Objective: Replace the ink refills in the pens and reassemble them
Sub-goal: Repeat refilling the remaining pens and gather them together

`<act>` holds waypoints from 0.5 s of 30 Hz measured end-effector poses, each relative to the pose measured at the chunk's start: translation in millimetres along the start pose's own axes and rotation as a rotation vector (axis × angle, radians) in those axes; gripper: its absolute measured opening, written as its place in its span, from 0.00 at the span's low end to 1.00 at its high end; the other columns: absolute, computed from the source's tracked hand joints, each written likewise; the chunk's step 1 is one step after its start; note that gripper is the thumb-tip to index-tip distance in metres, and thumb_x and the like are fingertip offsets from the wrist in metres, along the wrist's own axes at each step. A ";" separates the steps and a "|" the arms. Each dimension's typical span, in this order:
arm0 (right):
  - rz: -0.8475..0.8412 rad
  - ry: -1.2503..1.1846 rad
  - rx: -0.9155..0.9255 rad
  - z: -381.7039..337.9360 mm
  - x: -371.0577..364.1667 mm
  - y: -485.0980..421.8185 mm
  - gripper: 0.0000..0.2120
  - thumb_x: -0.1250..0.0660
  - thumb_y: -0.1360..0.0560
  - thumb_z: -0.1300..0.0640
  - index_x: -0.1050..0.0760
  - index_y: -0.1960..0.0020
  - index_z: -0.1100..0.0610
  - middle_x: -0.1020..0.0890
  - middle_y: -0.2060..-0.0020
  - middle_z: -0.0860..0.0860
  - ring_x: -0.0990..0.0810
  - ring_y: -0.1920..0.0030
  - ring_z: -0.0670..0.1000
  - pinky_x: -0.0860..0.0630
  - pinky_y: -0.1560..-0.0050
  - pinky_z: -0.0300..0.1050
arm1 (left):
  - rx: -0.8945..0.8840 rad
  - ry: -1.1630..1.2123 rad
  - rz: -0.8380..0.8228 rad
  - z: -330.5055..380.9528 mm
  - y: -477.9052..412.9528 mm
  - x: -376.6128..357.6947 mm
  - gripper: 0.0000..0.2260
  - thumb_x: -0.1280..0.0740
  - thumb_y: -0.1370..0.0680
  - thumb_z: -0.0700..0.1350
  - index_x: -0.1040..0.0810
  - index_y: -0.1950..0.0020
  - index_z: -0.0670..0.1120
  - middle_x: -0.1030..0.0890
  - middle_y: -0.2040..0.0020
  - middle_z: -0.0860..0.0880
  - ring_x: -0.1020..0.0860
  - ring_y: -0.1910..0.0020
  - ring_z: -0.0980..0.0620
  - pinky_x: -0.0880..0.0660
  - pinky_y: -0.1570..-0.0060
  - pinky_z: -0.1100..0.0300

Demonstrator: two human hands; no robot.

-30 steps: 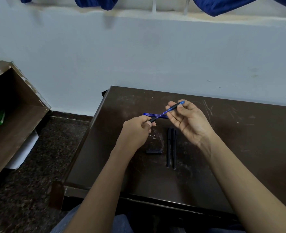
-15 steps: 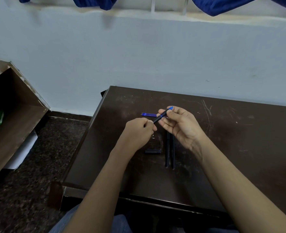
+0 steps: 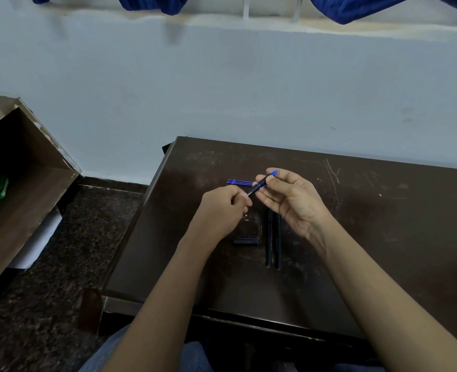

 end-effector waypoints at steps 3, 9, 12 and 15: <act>-0.003 0.012 -0.003 0.3 -0.3 0.1 0.08 0.36 0.24 0.68 0.24 0.46 0.61 0.15 0.56 0.56 0.15 0.60 0.49 0.18 0.50 0.45 | -0.075 -0.018 0.058 3.2 0.8 6.5 0.03 0.35 0.22 0.46 0.23 0.51 0.47 0.19 0.58 0.51 0.25 0.64 0.60 0.31 0.68 0.74; -0.005 0.025 -0.006 1.7 -0.4 0.3 0.06 0.35 0.24 0.68 0.23 0.49 0.60 0.15 0.57 0.55 0.15 0.61 0.48 0.18 0.51 0.45 | -0.020 0.045 0.023 -0.3 -2.5 -0.5 0.13 0.43 0.18 0.46 0.20 0.51 0.45 0.21 0.62 0.54 0.26 0.67 0.60 0.31 0.64 0.71; -0.006 0.034 -0.012 2.9 -0.4 -0.2 0.06 0.34 0.25 0.67 0.23 0.50 0.60 0.14 0.57 0.55 0.15 0.60 0.49 0.18 0.51 0.45 | -0.081 0.005 0.078 3.4 -0.6 8.4 0.05 0.37 0.21 0.44 0.22 0.51 0.46 0.21 0.61 0.53 0.25 0.66 0.60 0.30 0.68 0.74; -0.008 0.035 -0.014 3.4 -1.4 -0.3 0.05 0.34 0.25 0.67 0.23 0.50 0.60 0.14 0.57 0.55 0.15 0.60 0.49 0.18 0.52 0.45 | -0.071 0.047 0.097 3.0 0.8 10.8 0.06 0.35 0.22 0.48 0.25 0.49 0.46 0.22 0.61 0.53 0.25 0.66 0.59 0.30 0.69 0.75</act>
Point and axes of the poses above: each hand's wrist, its own y-axis away from the middle knuckle, its own x-axis out of the back of the hand, z = x × y, the point moved 10 cm from there along -y, towards the middle knuckle
